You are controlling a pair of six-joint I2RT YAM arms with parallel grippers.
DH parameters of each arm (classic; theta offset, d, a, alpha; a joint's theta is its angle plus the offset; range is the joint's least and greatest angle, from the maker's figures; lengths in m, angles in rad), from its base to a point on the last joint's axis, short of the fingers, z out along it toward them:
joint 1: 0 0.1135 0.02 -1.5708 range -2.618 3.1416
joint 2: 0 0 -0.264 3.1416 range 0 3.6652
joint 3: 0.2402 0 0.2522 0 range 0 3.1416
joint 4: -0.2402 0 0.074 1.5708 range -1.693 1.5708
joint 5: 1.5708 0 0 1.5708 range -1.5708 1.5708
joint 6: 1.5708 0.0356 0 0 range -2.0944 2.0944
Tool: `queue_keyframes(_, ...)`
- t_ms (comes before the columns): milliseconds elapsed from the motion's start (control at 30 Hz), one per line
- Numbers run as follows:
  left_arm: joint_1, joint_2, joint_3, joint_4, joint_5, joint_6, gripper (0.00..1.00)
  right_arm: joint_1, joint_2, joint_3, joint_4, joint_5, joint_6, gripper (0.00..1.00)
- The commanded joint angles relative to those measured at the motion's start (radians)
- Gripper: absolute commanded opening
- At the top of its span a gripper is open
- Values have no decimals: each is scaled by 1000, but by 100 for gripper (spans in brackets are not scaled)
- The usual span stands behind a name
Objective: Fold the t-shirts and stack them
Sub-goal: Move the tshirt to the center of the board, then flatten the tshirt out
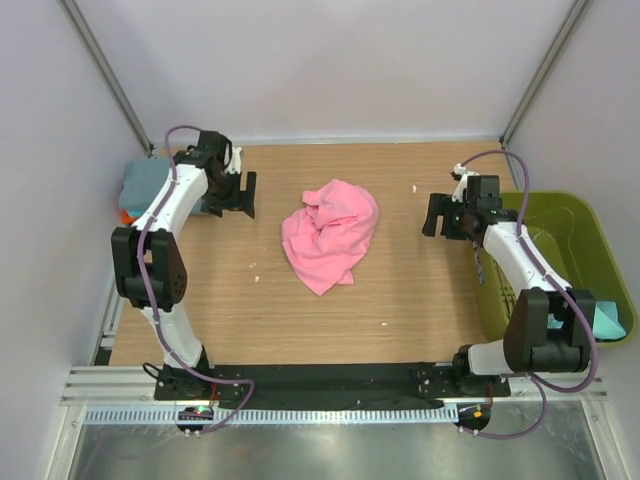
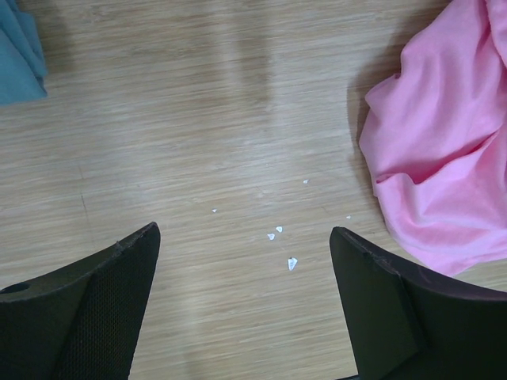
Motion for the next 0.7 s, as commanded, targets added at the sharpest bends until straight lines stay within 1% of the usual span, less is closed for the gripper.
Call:
queue_keyframes(0, 19, 12, 47, -7, 28, -16, 88, -14, -2, 71, -13, -29, -52, 86)
queue_keyframes(33, 22, 9, 46, -4, 27, -18, 88, 3, -1, 120, -10, -78, -96, 86)
queue_keyframes(67, 22, 1, 41, 2, 22, -17, 87, 30, 2, 148, -8, -83, -135, 86)
queue_keyframes(100, 22, -2, 37, 13, 10, -18, 87, 100, 14, 177, -14, -80, -175, 85)
queue_keyframes(133, 20, -6, 31, 17, 2, -18, 87, 137, 27, 234, -21, -70, -216, 84)
queue_keyframes(167, 20, -8, 20, 22, -7, -21, 87, 167, 39, 260, -28, -53, -314, 83)
queue_keyframes(200, 22, -5, 18, 24, -9, -21, 86, 194, 68, 286, -53, -41, -359, 82)
queue_keyframes(233, 20, -3, 14, 22, 0, -23, 86, 248, 83, 330, -62, -25, -405, 81)
queue_keyframes(300, 20, 3, -5, 27, 26, -21, 81, 294, 137, 371, -73, 18, -494, 80)
queue_keyframes(367, 20, 9, -26, 33, 111, -18, 77, 358, 177, 435, -74, 47, -526, 80)
queue_keyframes(433, 22, 30, -32, 34, 178, -18, 76, 395, 255, 508, -64, 84, -542, 79)
queue_keyframes(467, 22, 41, -32, 34, 233, -20, 75, 427, 284, 539, -64, 90, -542, 78)
queue_keyframes(500, 20, 56, -31, 33, 243, -30, 75, 441, 348, 570, -64, 107, -539, 78)
queue_keyframes(533, 22, 62, -31, 34, 250, -32, 74, 455, 382, 634, -64, 113, -537, 78)
queue_keyframes(567, 20, 67, -34, 37, 266, -29, 74, 473, 413, 663, -59, 119, -537, 77)
queue_keyframes(600, 20, 66, -49, 53, 270, -26, 73, 487, 471, 691, -53, 134, -537, 76)
queue_keyframes(667, 20, 49, -77, 85, 269, -15, 73, 509, 531, 771, -33, 142, -540, 75)
